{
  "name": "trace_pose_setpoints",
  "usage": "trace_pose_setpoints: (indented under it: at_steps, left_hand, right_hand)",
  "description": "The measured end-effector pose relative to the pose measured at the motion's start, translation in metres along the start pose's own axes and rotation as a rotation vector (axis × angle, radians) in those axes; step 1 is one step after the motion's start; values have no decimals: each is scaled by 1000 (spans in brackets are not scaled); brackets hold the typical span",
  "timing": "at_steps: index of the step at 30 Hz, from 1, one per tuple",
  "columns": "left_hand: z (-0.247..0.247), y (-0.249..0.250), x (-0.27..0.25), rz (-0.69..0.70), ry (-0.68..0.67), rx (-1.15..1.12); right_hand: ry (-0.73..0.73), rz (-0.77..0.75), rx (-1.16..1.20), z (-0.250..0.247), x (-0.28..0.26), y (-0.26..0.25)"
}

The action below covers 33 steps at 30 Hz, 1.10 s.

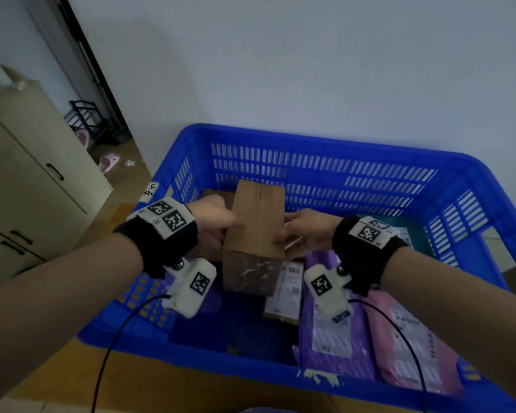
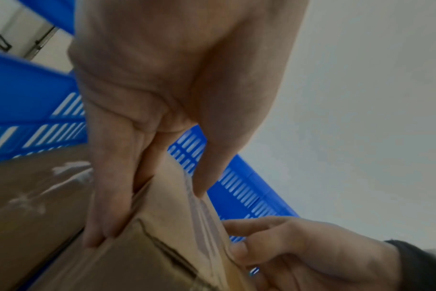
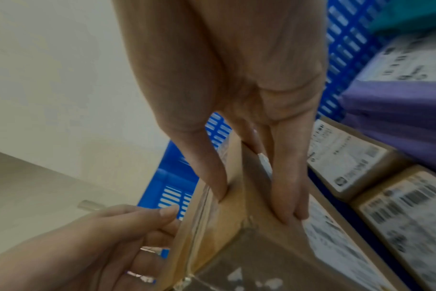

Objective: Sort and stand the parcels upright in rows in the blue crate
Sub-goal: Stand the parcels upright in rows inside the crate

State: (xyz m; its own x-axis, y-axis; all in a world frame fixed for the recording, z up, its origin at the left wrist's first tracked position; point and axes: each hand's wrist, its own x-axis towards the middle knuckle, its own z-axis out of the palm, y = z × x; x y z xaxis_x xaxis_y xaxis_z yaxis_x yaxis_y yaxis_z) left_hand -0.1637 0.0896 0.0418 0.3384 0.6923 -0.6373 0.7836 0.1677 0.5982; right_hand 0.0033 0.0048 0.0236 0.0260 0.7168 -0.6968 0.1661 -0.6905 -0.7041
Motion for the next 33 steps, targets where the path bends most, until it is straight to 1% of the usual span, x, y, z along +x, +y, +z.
trace_pose_setpoints:
  at_steps: [6,8,10,15,19,22,25,27,29,31,33]
  left_hand:
    - [-19,32,-28,50,36,-34]
    - [-23,35,-34,67,78,41]
    - [-24,36,-38,82,127,62]
    - [-14,34,-39,90,143,-150]
    - [-6,27,-32,109,204,-184]
    - [0,23,-26,101,215,-210]
    - [-3,15,-21,80,187,-289]
    - [-11,8,-19,73,118,-339]
    - [-22,2,-20,88,47,-341]
    - [-30,-2,-20,118,27,-316]
    - [-36,-4,-20,145,15,-311]
  right_hand:
    - [73,-133,-43,-3,-22,-32]
    - [96,-171,-42,-2,-28,-37]
    - [111,-193,-42,-1,-34,-38]
    - [154,-231,-62,3,-39,-34]
    - [185,-267,-114,5,-41,-40]
    - [177,-279,-122,4,-40,-41]
    - [193,-333,-103,2,-38,-43]
    - [239,-366,-86,-1,-34,-41]
    - [291,-401,-79,-4,-31,-36]
    - [348,-431,-63,-8,-29,-28]
    - [397,-423,-33,-16,-24,-21]
